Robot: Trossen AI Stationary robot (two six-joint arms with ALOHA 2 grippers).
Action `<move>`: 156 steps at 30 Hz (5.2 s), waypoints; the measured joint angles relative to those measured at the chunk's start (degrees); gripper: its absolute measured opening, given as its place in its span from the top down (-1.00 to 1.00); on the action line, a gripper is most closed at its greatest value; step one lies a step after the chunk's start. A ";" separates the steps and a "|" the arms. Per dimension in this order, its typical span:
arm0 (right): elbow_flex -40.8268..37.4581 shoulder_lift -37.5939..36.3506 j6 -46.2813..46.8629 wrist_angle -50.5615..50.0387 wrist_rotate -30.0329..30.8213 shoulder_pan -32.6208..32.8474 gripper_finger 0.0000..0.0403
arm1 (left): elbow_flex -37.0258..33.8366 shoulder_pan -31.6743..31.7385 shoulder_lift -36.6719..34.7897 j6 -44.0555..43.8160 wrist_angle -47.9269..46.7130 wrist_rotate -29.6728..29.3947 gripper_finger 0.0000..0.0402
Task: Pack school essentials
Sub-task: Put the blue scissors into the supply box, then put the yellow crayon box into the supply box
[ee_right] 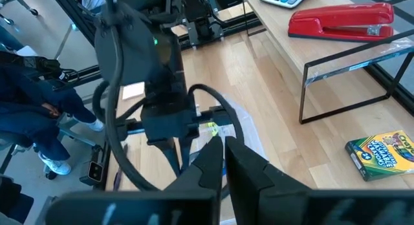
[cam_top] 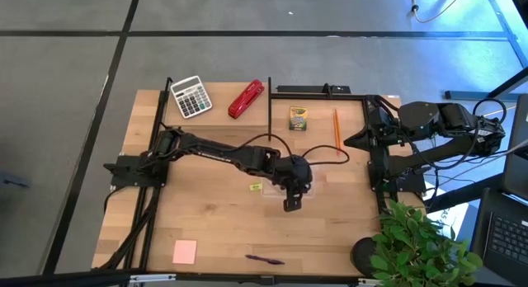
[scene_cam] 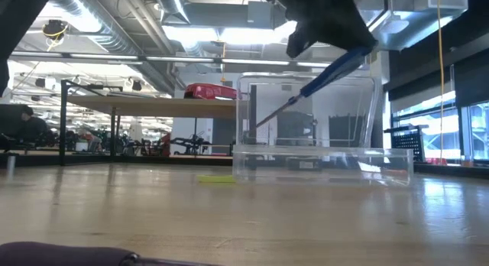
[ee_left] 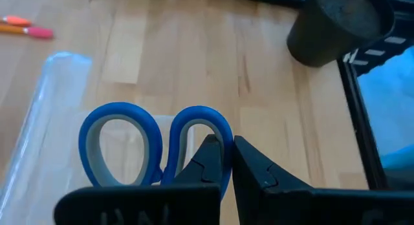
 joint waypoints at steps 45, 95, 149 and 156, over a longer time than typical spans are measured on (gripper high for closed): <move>0.00 0.00 0.17 0.60 -0.10 0.01 0.90 | -0.21 -0.49 7.88 2.68 0.70 -6.22 0.94; 0.00 0.02 0.20 0.87 -0.62 0.03 0.90 | 12.83 2.39 6.57 5.08 -11.21 -14.74 0.55; 19.71 19.79 -20.76 -18.10 -13.56 -0.63 0.90 | 25.05 -15.12 -4.76 -29.46 -59.16 -21.30 0.56; 19.71 23.62 -17.53 -16.59 -13.56 -4.74 0.90 | 25.05 -12.77 -8.12 -26.83 -59.18 -21.36 0.56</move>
